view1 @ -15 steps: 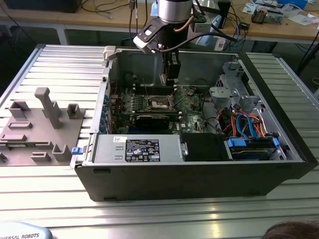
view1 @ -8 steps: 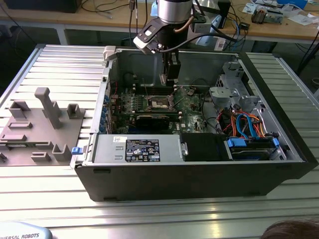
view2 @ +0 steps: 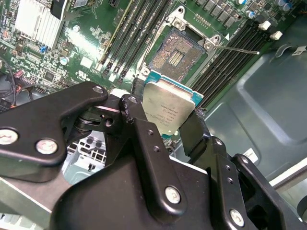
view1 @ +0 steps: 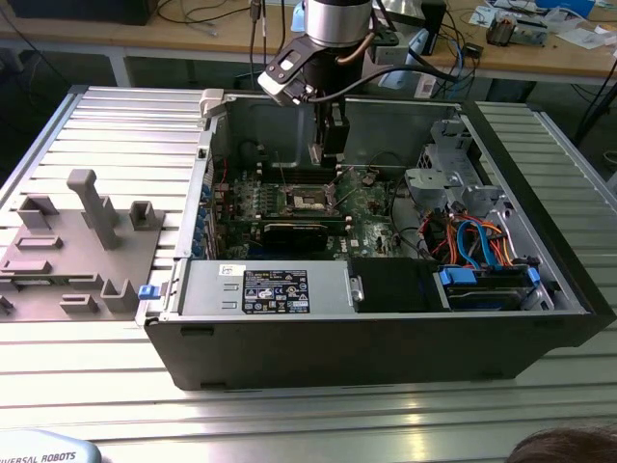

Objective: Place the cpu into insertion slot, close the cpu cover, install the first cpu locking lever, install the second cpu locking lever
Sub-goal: 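Place the cpu into insertion slot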

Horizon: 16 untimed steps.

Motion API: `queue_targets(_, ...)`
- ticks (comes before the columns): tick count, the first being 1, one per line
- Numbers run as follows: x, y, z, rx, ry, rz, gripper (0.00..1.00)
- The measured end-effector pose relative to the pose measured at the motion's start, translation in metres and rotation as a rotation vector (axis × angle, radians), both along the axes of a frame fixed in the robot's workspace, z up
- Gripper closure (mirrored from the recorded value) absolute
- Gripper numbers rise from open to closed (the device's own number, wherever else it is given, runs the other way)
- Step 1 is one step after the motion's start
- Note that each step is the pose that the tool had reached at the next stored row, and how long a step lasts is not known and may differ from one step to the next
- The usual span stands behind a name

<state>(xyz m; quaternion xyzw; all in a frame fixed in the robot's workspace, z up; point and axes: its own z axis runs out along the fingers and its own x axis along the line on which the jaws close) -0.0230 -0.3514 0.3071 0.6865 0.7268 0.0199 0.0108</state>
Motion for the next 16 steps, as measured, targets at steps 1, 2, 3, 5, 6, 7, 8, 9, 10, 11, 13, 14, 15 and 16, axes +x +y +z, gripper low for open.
queue_targets(1, 0.0, 0.0, -0.0002, -0.0001, 0.0, 0.0, 0.45)
queue_targets(2, 0.0, 0.0, -0.0005, 0.0, 0.0, 0.0, 0.45)
queue_targets(3, 0.0, 0.0, -0.0007, 0.0, 0.0, 0.0, 0.45)
queue_targets(5, 0.0, 0.0, -0.001, 0.0, 0.0, 0.0, 0.45)
queue_targets(6, 0.0, 0.0, -0.0011, -0.0001, 0.0, 0.0, 0.45)
queue_targets(7, 0.0, 0.0, -0.0013, 0.0, 0.0, 0.0, 0.45)
queue_targets(8, 0.0, 0.0, -0.0016, -0.0001, 0.0, 0.0, 0.45)
queue_targets(9, 0.0, 0.0, -0.002, 0.0, 0.0, 0.0, 0.45)
queue_targets(10, 0.0, 0.0, -0.0023, 0.0, 0.0, 0.0, 0.45)
queue_targets(11, 0.0, 0.0, -0.0025, 0.0, 0.0, 0.0, 0.45)
queue_targets(13, 0.0, 0.0, -0.003, 0.0, 0.0, 0.0, 0.45)
queue_targets(14, 0.0, 0.0, -0.0033, 0.0, 0.0, 0.0, 0.45)
queue_targets(15, 0.0, 0.0, -0.0036, 0.0, 0.0, 0.0, 0.45)
queue_targets(16, 0.0, 0.0, -0.0038, 0.0, 0.0, 0.0, 0.45)
